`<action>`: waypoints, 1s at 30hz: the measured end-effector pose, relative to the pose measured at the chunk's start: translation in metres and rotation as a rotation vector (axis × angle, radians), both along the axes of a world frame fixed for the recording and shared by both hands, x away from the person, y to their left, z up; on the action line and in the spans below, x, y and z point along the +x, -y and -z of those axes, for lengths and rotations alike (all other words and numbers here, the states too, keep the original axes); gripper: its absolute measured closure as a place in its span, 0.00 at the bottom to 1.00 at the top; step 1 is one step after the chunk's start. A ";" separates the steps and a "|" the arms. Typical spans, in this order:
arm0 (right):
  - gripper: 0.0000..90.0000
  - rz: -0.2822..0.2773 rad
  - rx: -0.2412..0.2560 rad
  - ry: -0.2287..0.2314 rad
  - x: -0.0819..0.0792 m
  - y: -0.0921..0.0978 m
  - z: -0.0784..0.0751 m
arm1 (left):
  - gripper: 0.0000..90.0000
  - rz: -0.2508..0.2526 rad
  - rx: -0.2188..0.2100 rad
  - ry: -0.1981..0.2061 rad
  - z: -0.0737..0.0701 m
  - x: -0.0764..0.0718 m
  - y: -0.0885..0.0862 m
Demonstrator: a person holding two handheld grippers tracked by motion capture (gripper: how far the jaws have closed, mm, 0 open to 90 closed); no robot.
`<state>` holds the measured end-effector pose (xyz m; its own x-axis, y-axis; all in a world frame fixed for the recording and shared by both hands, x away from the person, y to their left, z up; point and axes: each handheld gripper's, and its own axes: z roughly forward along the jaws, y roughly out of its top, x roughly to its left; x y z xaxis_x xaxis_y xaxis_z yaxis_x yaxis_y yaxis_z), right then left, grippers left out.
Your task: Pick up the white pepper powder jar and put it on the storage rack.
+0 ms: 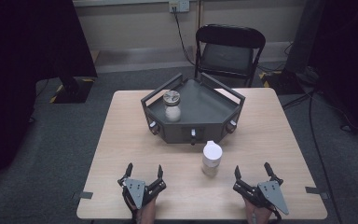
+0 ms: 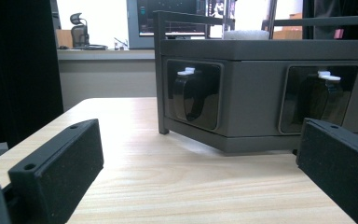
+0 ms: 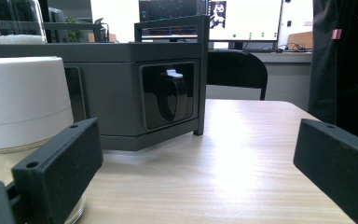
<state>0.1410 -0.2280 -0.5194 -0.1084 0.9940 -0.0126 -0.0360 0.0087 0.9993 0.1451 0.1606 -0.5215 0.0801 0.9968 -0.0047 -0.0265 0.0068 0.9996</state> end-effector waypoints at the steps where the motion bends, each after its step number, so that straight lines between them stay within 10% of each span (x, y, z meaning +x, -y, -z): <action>1: 0.00 0.000 0.000 0.000 0.000 0.000 0.000 | 0.00 0.000 0.000 0.000 0.000 0.000 0.000; 30: 0.00 0.001 0.009 0.014 0.000 -0.001 -0.015 | 0.00 -0.013 -0.001 0.000 0.000 0.000 0.002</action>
